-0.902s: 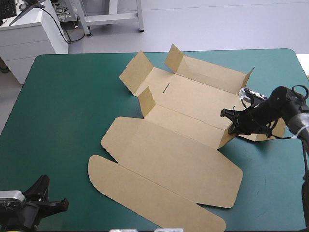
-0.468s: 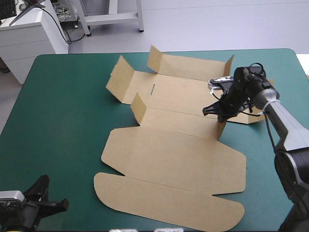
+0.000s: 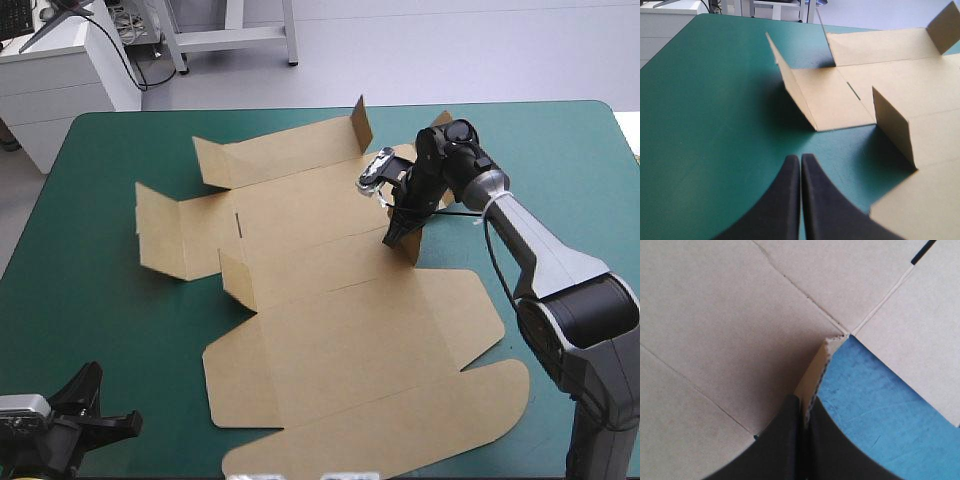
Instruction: Fold the box
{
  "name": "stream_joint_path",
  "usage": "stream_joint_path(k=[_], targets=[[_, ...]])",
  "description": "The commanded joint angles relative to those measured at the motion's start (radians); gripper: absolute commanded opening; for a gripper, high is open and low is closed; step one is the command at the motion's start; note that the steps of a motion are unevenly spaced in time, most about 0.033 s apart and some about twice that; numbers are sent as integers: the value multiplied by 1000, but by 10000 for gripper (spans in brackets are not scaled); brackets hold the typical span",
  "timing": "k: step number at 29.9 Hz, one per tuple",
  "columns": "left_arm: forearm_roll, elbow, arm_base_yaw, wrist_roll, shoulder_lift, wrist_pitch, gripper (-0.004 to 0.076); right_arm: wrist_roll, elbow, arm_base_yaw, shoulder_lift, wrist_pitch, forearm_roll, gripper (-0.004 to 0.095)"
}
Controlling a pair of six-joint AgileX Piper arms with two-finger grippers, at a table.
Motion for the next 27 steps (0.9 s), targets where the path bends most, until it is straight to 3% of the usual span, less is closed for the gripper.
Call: stream_joint_path(k=[1,9,18,27], targets=[[-7,-23,-5,-9,0,-80,-8,-226,-37,22,-54,5,-7,-20],[-7,-23,-5,-9,0,-80,-8,-560,-37,60,-54,-132,2,-19],[-7,-23,-5,-9,0,-80,-8,-898,-37,85,-32,-247,112,-19],[-7,-23,-5,-9,0,-80,-8,-914,-37,100,28,-313,236,-19]])
